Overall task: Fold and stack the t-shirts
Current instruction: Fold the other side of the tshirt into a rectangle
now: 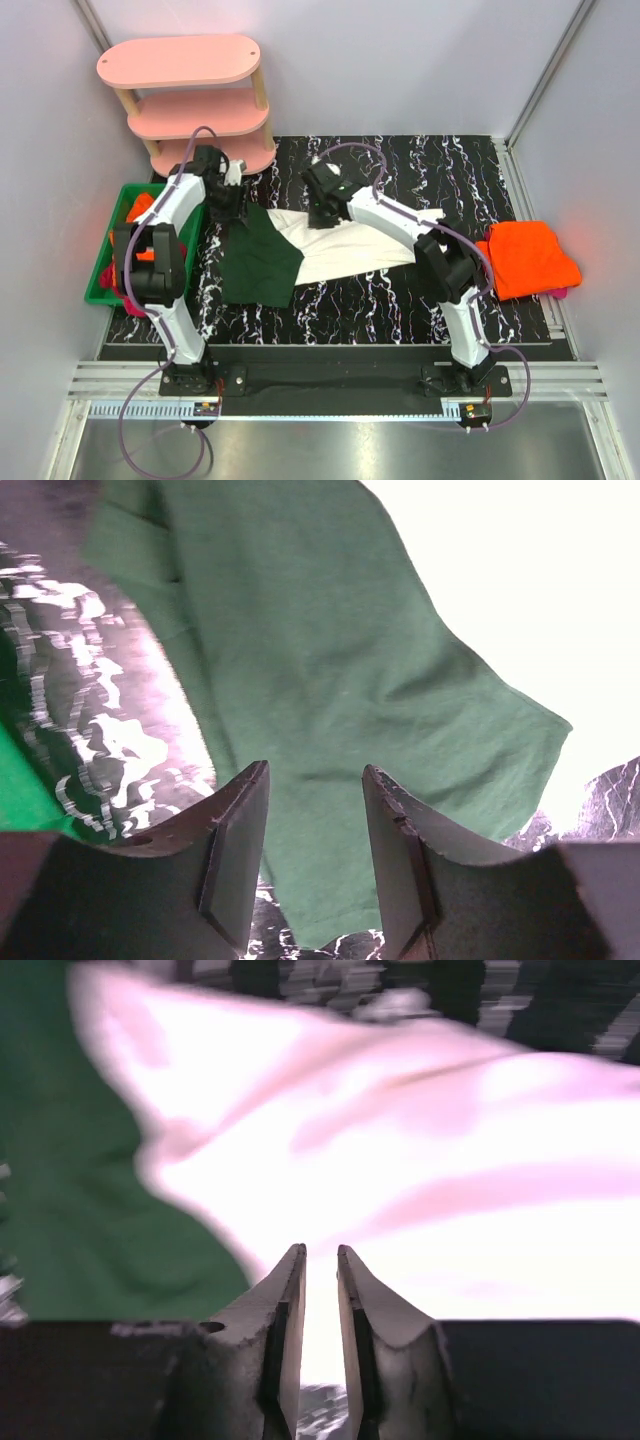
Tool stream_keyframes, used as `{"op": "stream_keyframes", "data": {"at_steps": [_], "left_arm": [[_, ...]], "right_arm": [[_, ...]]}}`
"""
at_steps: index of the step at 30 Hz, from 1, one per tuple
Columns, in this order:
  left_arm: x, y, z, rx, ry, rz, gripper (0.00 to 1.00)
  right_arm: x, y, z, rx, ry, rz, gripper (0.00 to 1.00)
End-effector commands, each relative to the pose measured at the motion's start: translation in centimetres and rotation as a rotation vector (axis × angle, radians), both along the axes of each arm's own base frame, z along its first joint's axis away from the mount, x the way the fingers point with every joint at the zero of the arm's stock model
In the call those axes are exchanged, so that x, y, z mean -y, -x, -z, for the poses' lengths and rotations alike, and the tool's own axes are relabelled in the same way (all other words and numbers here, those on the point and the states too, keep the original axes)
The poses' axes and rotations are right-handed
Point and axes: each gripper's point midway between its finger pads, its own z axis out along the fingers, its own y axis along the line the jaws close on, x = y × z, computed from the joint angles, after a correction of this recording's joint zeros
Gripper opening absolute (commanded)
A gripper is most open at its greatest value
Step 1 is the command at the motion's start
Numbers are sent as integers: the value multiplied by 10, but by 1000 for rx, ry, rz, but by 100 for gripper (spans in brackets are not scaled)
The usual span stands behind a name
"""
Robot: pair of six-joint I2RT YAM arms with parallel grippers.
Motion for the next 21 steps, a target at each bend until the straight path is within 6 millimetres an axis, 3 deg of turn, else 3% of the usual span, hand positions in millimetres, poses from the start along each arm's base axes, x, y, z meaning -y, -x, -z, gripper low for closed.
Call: {"op": "stream_keyframes", "data": {"at_steps": [1, 10, 16, 21], "left_arm": [[21, 6, 12, -37, 11, 49, 46], [25, 10, 47, -146, -61, 85, 46], [10, 16, 70, -240, -112, 65, 45], [-2, 14, 81, -297, -95, 11, 45]], "right_arm": [[36, -6, 37, -44, 124, 46, 25], [55, -12, 63, -105, 151, 115, 27], [99, 1, 91, -243, 160, 252, 29], [127, 9, 99, -301, 160, 311, 29]]}}
